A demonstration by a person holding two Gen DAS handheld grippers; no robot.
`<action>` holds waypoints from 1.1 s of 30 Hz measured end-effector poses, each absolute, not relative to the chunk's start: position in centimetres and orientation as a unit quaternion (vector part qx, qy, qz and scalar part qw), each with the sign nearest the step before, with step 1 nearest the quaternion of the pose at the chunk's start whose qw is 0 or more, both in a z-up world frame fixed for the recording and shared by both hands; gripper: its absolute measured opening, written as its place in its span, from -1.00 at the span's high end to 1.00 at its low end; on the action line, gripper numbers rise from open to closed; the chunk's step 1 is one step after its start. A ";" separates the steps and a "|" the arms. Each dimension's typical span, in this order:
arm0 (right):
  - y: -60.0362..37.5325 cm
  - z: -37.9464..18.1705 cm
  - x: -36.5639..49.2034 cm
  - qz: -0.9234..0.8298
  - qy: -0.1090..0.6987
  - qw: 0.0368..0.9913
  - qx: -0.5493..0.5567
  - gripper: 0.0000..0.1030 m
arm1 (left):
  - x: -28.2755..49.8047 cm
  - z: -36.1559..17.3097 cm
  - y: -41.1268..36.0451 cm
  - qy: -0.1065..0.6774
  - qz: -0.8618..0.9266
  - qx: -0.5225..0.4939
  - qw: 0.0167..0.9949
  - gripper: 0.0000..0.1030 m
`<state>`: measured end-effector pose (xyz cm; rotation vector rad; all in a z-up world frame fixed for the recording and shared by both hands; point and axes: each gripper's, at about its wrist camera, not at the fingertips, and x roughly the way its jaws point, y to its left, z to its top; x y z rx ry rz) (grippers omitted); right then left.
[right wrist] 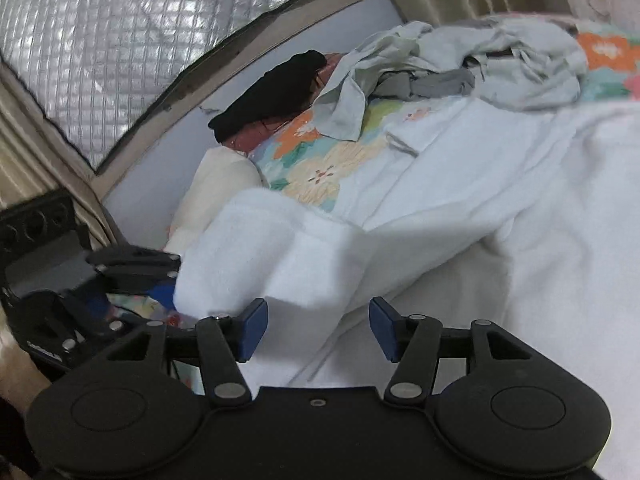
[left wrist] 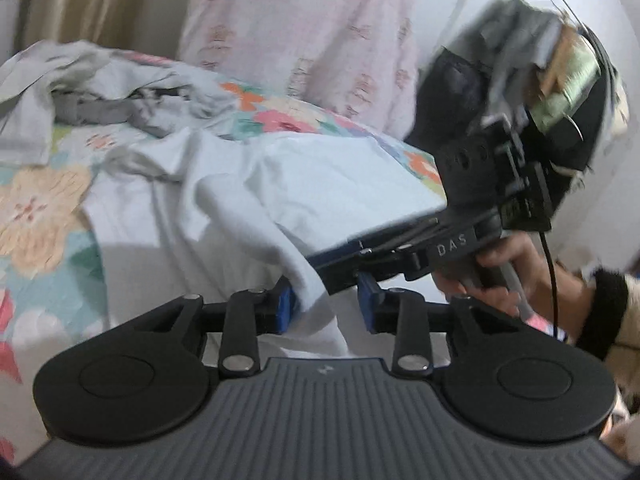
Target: Fold clothes
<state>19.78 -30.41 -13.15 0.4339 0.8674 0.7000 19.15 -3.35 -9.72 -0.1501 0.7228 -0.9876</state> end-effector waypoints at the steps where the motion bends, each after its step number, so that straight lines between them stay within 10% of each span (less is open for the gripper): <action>1: -30.4 -13.6 20.0 0.329 0.413 0.819 0.223 -0.21 | 19.3 -9.8 -2.8 0.338 -0.461 -0.087 0.816 0.38; 3: -29.9 -14.4 19.9 0.334 0.413 0.811 0.247 -0.15 | 19.8 -10.1 -2.0 0.349 -0.457 -0.117 0.809 0.39; 6: -29.2 -14.5 19.2 0.347 0.399 0.806 0.267 0.66 | 20.6 -10.2 -1.4 0.347 -0.472 -0.150 0.797 0.39; 9: -28.4 -13.1 17.2 0.348 0.371 0.823 0.251 0.80 | 20.5 -9.7 -1.1 0.332 -0.490 -0.182 0.785 0.39; 24: -24.9 -10.7 6.6 0.286 0.415 0.858 0.092 0.71 | 19.9 -9.9 -1.4 0.387 -0.403 -0.151 0.815 0.31; 28: -25.8 -10.1 6.1 0.278 0.405 0.865 0.097 0.18 | 20.5 -11.2 -1.0 0.421 -0.391 -0.183 0.797 0.31; 33: -26.5 -10.2 6.7 0.246 0.397 0.879 0.099 0.03 | 20.4 -12.2 -2.3 0.438 -0.408 -0.175 0.782 0.31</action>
